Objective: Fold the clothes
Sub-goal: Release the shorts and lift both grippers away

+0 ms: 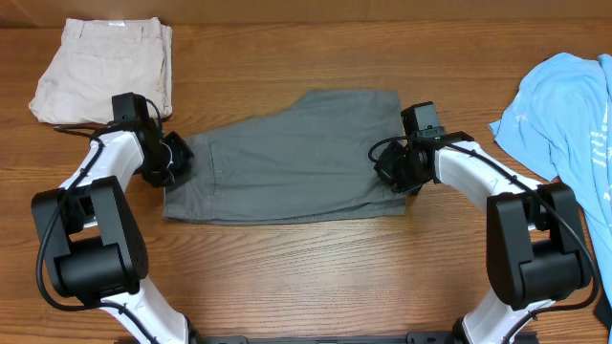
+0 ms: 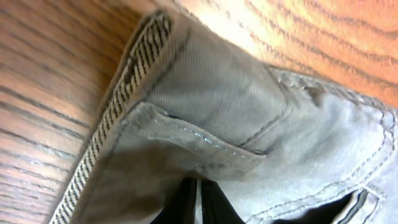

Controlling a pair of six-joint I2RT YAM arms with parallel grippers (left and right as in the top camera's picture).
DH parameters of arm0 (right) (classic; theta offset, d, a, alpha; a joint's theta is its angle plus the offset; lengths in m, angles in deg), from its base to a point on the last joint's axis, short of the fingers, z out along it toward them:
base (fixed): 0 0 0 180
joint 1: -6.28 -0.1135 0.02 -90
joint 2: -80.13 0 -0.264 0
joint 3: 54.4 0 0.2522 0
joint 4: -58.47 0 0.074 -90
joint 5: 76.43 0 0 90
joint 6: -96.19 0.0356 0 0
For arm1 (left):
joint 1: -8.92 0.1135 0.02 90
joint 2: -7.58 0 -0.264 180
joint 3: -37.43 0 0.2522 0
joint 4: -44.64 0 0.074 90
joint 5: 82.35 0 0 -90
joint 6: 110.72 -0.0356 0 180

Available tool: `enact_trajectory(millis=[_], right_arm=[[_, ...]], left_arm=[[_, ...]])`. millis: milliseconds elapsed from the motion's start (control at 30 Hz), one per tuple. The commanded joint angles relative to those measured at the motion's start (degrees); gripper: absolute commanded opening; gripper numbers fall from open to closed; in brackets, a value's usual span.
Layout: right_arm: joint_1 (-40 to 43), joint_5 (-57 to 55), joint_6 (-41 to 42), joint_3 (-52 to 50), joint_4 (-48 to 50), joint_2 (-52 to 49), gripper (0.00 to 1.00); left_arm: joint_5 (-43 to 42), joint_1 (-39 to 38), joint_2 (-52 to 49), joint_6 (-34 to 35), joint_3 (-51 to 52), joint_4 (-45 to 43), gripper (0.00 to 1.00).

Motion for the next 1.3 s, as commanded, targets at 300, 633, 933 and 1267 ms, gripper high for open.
enact_trajectory(millis=[300,633,933,1267], right_arm=[[0.8,-8.9,0.0,0.5,-0.2,1.9,0.04],[-0.2,-10.3,-1.8,0.6,-6.8,19.8,0.56],[-0.2,-10.0,-1.9,0.6,-16.2,33.2,1.00],[-0.2,-4.8,-1.7,0.6,-18.3,35.5,1.00]], left_arm=[[8.7,0.7,-2.2,-1.5,-9.4,10.6,0.05],[8.3,0.7,3.1,-0.4,-20.1,25.0,0.04],[9.2,2.7,9.1,-1.5,-20.0,34.2,0.96],[-10.5,15.3,8.7,-16.9,-4.9,19.6,0.98]])
